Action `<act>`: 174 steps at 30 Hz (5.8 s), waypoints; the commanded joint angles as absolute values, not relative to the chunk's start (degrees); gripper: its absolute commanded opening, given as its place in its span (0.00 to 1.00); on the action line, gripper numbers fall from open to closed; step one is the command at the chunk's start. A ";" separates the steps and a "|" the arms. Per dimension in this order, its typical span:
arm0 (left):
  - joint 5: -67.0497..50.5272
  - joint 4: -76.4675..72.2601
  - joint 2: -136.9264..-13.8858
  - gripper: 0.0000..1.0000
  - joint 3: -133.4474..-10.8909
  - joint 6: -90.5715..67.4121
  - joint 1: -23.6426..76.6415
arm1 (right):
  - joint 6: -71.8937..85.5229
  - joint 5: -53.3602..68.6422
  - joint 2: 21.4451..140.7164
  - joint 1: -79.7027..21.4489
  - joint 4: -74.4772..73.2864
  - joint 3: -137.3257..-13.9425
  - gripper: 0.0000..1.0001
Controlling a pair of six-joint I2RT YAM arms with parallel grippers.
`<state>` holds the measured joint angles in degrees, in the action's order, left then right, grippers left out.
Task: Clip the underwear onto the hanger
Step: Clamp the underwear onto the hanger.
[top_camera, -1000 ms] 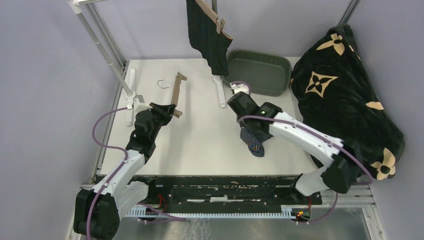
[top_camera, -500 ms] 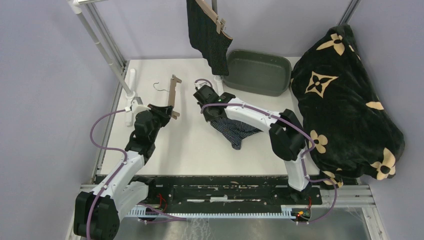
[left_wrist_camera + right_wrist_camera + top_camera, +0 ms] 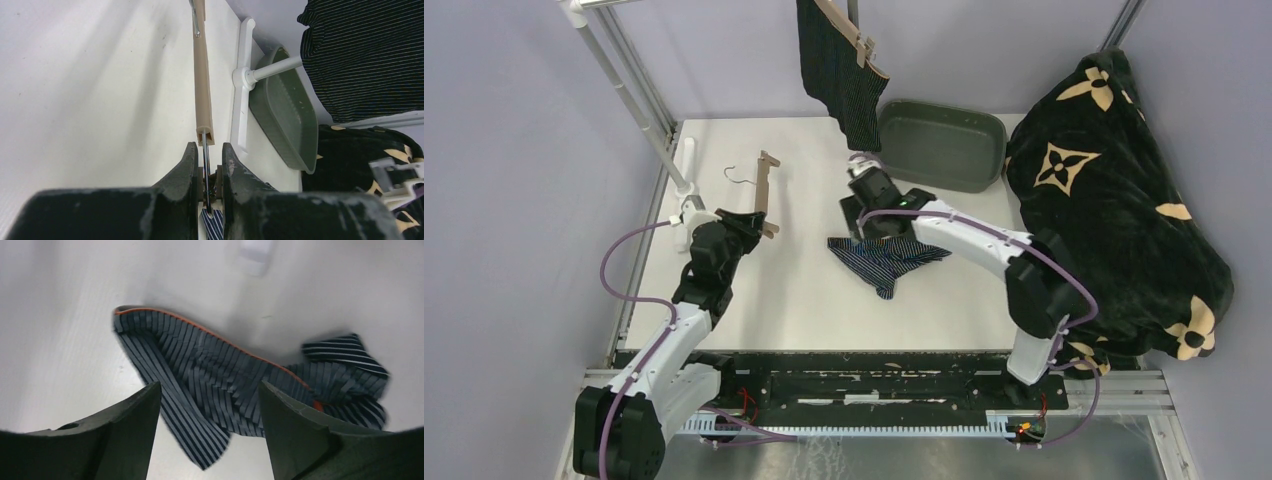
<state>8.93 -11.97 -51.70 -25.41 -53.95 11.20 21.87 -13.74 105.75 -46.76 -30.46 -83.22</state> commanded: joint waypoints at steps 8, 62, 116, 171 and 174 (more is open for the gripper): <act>9.72 -14.79 -51.56 0.03 -26.81 -51.62 10.83 | 22.70 -17.92 95.45 -34.47 -32.32 -72.37 0.79; 9.76 -16.36 -52.99 0.03 -25.73 -52.55 10.81 | 32.01 -13.77 105.68 -42.40 -18.81 -75.83 0.75; 9.60 -17.05 -53.96 0.03 -25.51 -52.60 10.77 | 32.36 -18.14 108.78 -42.96 -19.57 -71.53 0.87; -16.37 -36.06 -57.85 0.03 -24.56 -51.05 10.74 | -10.21 13.23 87.29 -35.60 -3.37 -60.14 0.00; -17.63 -37.58 -58.46 0.03 -24.37 -51.39 10.73 | -11.31 18.58 86.92 -35.53 -5.38 -61.10 0.01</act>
<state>-13.78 -30.39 -58.11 -23.16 -53.89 10.96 -7.53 8.60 89.97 -35.83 -5.17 -59.05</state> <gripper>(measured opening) 0.184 0.044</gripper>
